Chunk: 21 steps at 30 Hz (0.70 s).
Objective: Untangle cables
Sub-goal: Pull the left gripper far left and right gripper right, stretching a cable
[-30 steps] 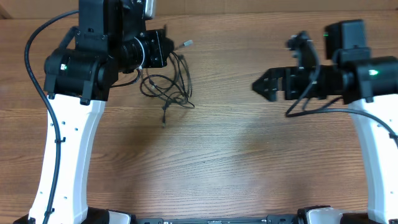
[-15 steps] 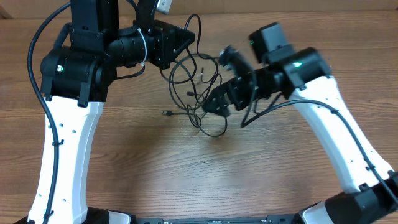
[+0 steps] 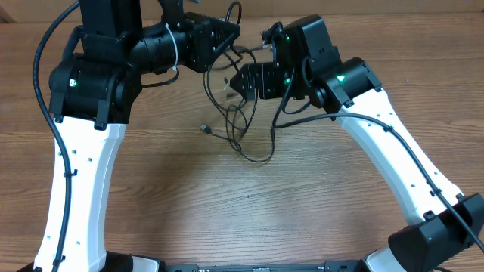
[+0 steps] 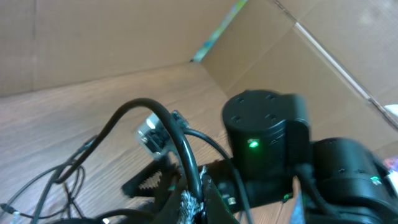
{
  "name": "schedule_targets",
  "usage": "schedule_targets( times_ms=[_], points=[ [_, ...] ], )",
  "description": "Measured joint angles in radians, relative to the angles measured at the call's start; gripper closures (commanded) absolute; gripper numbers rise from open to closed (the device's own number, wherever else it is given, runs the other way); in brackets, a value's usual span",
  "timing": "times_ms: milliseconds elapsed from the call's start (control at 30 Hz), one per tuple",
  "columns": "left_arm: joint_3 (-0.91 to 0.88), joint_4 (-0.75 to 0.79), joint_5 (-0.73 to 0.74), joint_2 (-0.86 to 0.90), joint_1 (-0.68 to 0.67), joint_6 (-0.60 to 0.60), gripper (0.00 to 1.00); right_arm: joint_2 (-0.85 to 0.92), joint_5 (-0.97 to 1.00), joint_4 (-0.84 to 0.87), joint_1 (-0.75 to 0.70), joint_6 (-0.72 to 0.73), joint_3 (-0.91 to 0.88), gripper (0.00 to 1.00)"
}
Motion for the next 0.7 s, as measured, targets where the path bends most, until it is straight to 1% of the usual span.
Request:
schedule_targets(
  times_ms=[167, 233, 300, 433, 533, 700],
  points=[
    [0.01, 0.04, 0.016, -0.015, 0.0, -0.035, 0.96, 0.048, 0.025, 0.025, 0.024, 0.156, 0.0, 0.08],
    [0.026, 0.051, 0.019, -0.025, 0.0, -0.05, 0.96, 0.079, 0.033, 0.024, 0.032, 0.193, 0.0, 0.12],
    [0.046, 0.058, 0.021, -0.04, 0.001, -0.065, 0.96, 0.116, 0.054, 0.017, 0.037, 0.229, 0.0, 0.13],
    [0.071, 0.058, 0.031, -0.088, 0.039, -0.1, 0.96, 0.169, 0.162, -0.077, 0.034, 0.308, 0.0, 0.13],
    [0.08, 0.053, 0.048, -0.126, 0.141, -0.133, 0.95, 0.179, 0.268, -0.165, 0.024, 0.363, -0.002, 0.13],
    [0.085, 0.023, 0.106, -0.145, 0.407, -0.186, 0.96, 0.178, 0.417, -0.282, -0.022, 0.414, -0.002, 0.13]
  ],
)
